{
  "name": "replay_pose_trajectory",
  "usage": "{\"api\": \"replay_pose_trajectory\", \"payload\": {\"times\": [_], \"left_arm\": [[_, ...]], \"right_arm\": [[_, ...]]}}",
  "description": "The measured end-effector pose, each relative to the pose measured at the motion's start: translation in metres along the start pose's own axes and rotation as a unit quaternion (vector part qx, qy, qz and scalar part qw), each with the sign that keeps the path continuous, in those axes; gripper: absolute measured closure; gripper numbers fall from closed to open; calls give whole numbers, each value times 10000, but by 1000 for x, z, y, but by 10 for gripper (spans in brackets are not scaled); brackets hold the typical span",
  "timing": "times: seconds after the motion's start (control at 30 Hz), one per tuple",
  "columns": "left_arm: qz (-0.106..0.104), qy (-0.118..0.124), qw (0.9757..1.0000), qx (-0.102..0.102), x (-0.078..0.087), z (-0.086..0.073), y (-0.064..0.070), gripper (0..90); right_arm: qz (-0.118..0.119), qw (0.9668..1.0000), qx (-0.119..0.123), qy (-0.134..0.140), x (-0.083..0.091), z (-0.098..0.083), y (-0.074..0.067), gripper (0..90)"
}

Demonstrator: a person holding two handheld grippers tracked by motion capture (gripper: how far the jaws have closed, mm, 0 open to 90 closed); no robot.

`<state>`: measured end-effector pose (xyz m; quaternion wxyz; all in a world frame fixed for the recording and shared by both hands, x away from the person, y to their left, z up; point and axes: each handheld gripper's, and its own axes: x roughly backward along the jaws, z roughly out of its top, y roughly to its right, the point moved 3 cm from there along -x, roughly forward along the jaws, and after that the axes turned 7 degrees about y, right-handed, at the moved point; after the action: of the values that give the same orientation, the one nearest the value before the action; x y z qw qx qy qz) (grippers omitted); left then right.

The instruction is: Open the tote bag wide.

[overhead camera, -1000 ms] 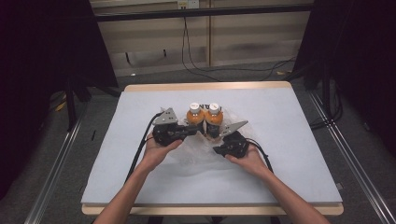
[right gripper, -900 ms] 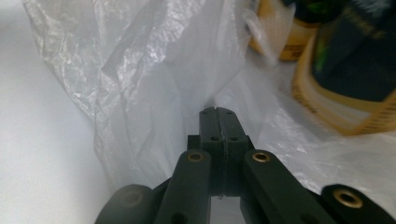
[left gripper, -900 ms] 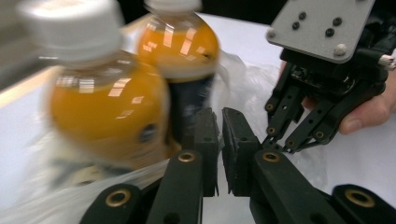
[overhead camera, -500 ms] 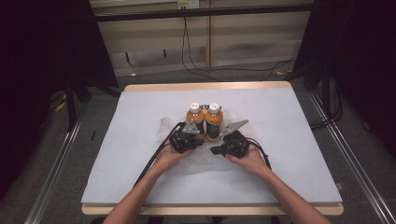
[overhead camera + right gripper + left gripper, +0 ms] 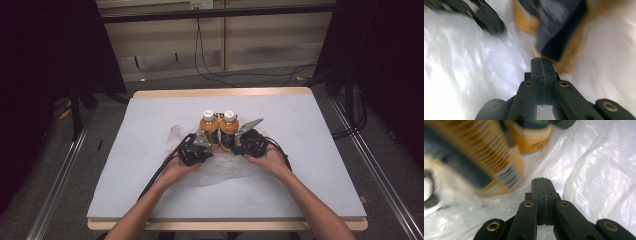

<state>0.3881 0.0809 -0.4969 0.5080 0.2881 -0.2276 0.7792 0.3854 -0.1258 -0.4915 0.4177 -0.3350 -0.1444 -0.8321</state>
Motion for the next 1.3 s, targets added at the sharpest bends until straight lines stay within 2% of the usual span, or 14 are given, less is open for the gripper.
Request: {"api": "replay_pose_trajectory", "payload": {"times": [0.17, 0.3, 0.33, 0.43, 0.47, 0.5, 0.57, 0.7, 0.87, 0.97, 1.03, 1.07, 1.2, 1.3], "left_arm": [[83, -116, 9999, -27, 10, -8, -11, 900], [206, -216, 9995, 127, 19, -17, -26, 900], [256, -107, 9993, 267, 20, -20, -31, 900], [182, -61, 9986, 492, 26, -27, -41, 900], [129, -212, 9992, 316, 29, -28, -44, 900], [252, -132, 9989, 380, 27, -28, -42, 900], [413, -331, 9985, 102, 30, -27, -43, 900], [572, -287, 9977, 221, 32, -32, -53, 900], [657, -367, 9971, 114, 33, -33, -57, 900], [623, -294, 9975, 146, 33, -33, -56, 900], [444, -129, 9984, 315, 33, -33, -55, 900], [427, -51, 9986, 320, 33, -33, -53, 900], [270, 85, 9994, 185, 37, -26, -46, 900], [275, 243, 9992, 139, 44, -21, -43, 900]], "right_arm": [[-301, 9994, -6, -195, 6, -12, 13, 900], [-419, 9986, -95, -298, 18, -21, 30, 900], [-466, 9983, -84, -327, 20, -23, 33, 900], [-594, 9973, 37, -436, 26, -27, 39, 900], [-541, 9976, -3, -435, 28, -28, 40, 900], [-532, 9977, -3, -413, 29, -29, 41, 900], [-637, 9969, 23, -468, 31, -31, 40, 900], [-588, 9971, 50, -482, 40, -38, 42, 900], [-608, 9958, 123, -670, 50, -45, 39, 900], [-602, 9964, 98, -582, 52, -48, 42, 900], [-620, 9969, 43, -476, 52, -49, 43, 900], [-475, 9982, -27, -371, 53, -50, 43, 900], [-211, 9991, -233, 278, 64, -37, 39, 900], [-138, 9987, -91, 477, 75, -22, 29, 900]]}}
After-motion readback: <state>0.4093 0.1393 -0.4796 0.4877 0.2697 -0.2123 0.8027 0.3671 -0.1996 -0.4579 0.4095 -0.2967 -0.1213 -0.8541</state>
